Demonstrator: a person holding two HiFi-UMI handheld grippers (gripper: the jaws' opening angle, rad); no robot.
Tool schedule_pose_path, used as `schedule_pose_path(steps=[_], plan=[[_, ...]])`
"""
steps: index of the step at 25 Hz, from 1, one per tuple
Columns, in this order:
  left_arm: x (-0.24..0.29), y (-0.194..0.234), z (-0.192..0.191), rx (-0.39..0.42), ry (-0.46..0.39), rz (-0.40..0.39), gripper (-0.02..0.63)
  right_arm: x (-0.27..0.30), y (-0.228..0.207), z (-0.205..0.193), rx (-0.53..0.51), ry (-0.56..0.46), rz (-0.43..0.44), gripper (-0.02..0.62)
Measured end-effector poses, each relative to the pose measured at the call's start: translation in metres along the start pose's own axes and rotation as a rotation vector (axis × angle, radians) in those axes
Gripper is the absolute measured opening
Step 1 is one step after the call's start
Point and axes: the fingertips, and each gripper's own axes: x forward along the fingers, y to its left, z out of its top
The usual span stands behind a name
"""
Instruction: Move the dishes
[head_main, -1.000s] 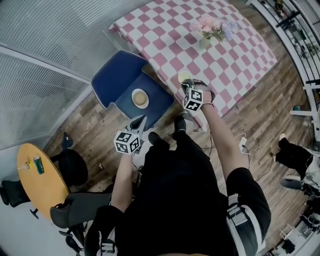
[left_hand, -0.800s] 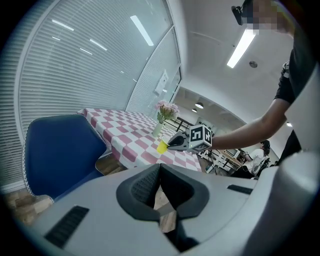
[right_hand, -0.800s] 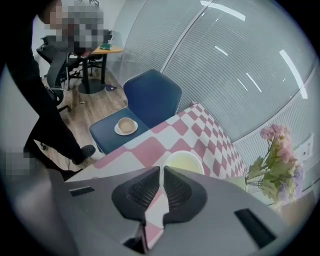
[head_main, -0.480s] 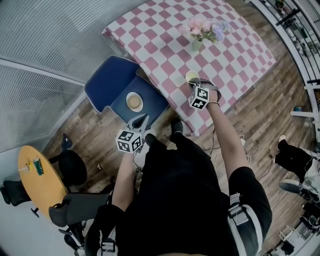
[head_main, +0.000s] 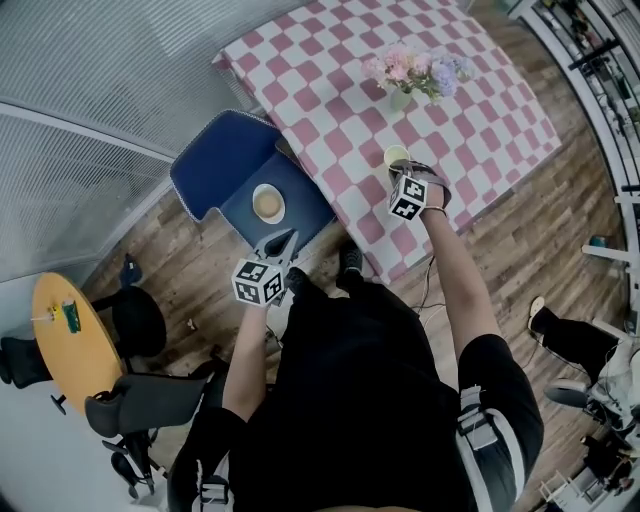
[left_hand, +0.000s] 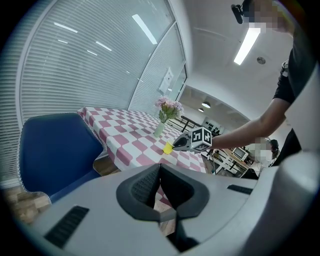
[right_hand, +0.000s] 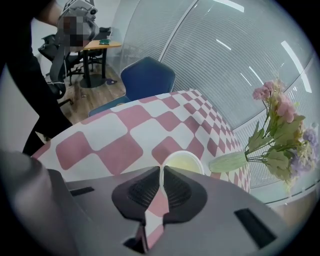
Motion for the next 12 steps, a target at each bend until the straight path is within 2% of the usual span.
schedule_pose_path(steps=[12], plan=[[0.024, -0.013, 0.013, 0.008, -0.001, 0.015, 0.021, 0.008, -0.022, -0.017, -0.028, -0.005, -0.004, 0.041]])
